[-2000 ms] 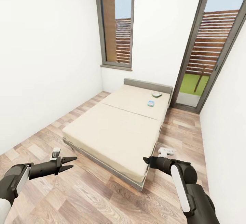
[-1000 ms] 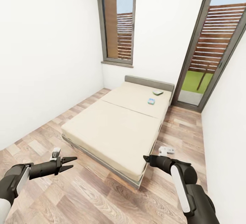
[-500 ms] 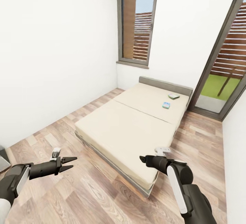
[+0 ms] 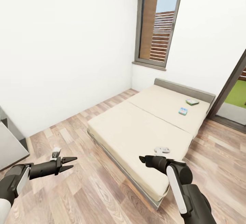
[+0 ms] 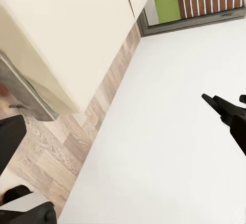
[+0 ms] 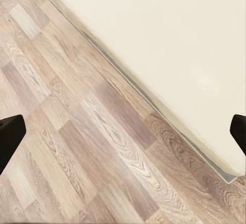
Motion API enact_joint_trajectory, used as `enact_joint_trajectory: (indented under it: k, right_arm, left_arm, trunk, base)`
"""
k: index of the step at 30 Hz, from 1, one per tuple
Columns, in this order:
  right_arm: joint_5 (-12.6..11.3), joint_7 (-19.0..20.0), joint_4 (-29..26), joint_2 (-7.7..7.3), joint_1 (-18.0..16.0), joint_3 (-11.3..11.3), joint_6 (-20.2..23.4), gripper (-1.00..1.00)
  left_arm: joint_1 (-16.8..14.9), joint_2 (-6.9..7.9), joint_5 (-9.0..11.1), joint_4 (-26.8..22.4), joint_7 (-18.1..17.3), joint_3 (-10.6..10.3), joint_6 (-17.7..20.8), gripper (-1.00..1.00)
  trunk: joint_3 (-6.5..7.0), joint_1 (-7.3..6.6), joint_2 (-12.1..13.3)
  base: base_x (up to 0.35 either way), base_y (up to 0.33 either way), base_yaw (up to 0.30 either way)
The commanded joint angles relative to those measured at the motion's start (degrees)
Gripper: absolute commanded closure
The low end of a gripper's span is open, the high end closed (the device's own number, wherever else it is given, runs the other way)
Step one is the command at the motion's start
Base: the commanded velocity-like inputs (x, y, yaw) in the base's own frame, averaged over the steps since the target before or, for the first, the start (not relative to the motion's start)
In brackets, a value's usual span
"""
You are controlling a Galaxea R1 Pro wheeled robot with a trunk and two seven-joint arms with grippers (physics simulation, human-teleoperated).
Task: Put all the toys in the child's room - the three board games (two on the bed and one on the table), the two jigsaw puzzles on the table, and the tennis ball on the table - inside the toy box on the table in the child's room.
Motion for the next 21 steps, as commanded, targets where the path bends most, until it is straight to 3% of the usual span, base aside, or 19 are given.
enact_joint_trajectory:
  k: [1,9,21]
  right_arm:
    - [0.0,0.2,-0.1,0.01,0.0,0.0,0.3,-1.00]
    - [0.0,0.2,-0.1,0.01,0.0,0.0,0.2,-1.00]
    - [0.0,0.2,-0.1,0.01,0.0,0.0,-1.2,-1.00]
  left_arm:
    - [-0.1,0.00,0.1,0.0,-0.1,0.0,0.4,-1.00]
    - [-0.1,0.04,0.1,0.0,-0.2,0.0,0.4,-1.00]
    - [-0.1,0.08,0.1,0.0,-0.3,0.0,0.4,-1.00]
  trunk:
    - [-0.12,0.04,-0.1]
    - [-0.12,0.04,-0.1]
    - [-0.12,0.04,-0.1]
  base:
    - [0.092,-0.233,0.290]
    - [0.076,-0.231,0.290]
    - [0.013,-0.028,0.290]
